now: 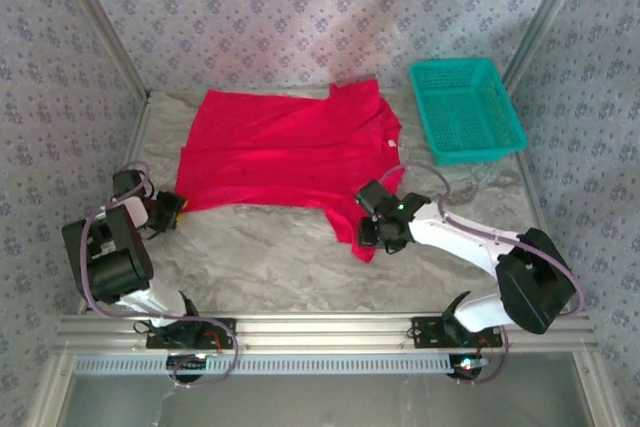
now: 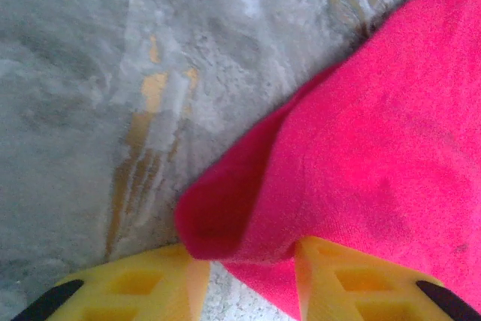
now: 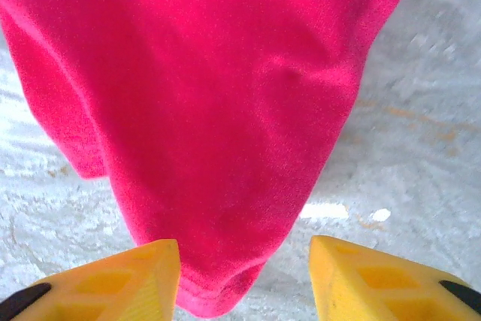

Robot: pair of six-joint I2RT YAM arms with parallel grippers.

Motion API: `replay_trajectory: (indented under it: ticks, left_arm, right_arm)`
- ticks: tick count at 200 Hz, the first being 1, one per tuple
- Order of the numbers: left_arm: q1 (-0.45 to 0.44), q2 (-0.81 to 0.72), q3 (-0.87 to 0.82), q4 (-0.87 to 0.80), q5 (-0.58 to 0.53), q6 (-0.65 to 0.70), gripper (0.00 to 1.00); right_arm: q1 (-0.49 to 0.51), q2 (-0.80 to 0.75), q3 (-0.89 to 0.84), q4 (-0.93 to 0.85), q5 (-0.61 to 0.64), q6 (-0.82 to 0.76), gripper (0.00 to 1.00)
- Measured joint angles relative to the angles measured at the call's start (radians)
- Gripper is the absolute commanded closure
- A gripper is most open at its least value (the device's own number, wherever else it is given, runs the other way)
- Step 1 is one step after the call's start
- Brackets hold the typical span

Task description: Fold the inside-out t-shirt

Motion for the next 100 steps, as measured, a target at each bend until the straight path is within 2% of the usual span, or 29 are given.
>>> replay_trajectory:
  ticks: [18,54,63,76,100]
  left_arm:
    - [0.003,0.012,0.004,-0.004,0.000,-0.005,0.75]
    - [0.018,0.030,0.015,-0.027,0.006,-0.012,1.00]
    - [0.017,0.036,0.020,-0.017,0.012,-0.009,1.00]
    - [0.016,0.039,0.023,-0.016,0.016,-0.012,1.00]
    - [0.016,0.035,0.024,-0.018,0.015,-0.012,1.00]
  right_arm:
    - [0.040,-0.005,-0.023,0.006,-0.008,0.035,0.47]
    - [0.074,0.003,-0.071,0.048,-0.019,0.080,0.48]
    - [0.073,0.021,-0.073,0.061,-0.019,0.085,0.51]
    - [0.070,0.062,-0.073,0.094,-0.019,0.086,0.62]
    - [0.059,0.121,-0.058,0.090,-0.004,0.069,0.98]
